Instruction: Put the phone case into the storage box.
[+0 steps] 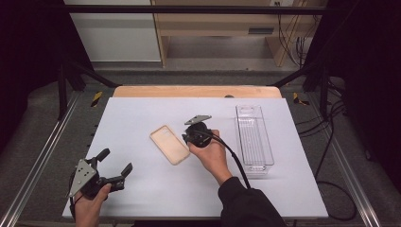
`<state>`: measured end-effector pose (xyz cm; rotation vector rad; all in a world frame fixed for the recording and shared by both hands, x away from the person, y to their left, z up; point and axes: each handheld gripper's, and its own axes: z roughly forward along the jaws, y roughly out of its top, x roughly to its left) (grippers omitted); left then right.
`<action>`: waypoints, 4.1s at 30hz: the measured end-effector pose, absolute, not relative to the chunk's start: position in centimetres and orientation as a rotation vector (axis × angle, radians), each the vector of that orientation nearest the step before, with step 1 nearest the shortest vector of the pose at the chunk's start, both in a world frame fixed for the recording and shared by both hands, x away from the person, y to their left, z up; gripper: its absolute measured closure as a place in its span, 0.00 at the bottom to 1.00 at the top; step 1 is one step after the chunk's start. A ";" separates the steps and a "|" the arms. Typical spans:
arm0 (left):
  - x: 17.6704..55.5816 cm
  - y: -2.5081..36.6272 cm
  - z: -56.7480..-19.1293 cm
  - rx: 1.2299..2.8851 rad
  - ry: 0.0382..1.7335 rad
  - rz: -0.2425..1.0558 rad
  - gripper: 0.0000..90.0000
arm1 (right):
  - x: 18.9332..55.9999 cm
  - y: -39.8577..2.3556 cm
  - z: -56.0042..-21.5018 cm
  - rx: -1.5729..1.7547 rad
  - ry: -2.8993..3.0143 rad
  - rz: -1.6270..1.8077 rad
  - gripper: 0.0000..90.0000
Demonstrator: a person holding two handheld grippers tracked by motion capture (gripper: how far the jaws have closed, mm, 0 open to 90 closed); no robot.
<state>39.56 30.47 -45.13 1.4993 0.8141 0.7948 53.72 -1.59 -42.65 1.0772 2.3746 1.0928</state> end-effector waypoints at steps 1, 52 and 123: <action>39.7 30.5 -45.2 1.493 0.818 0.788 0.03 | 53.7 -1.3 -42.8 1.065 2.390 1.082 0.93; 39.6 29.7 -45.4 1.548 0.795 0.769 0.04 | 44.5 -6.0 -46.5 1.167 2.609 0.931 1.00; 39.3 29.1 -45.1 1.543 0.781 0.742 0.03 | 42.4 -5.0 -48.8 1.129 2.399 0.960 0.13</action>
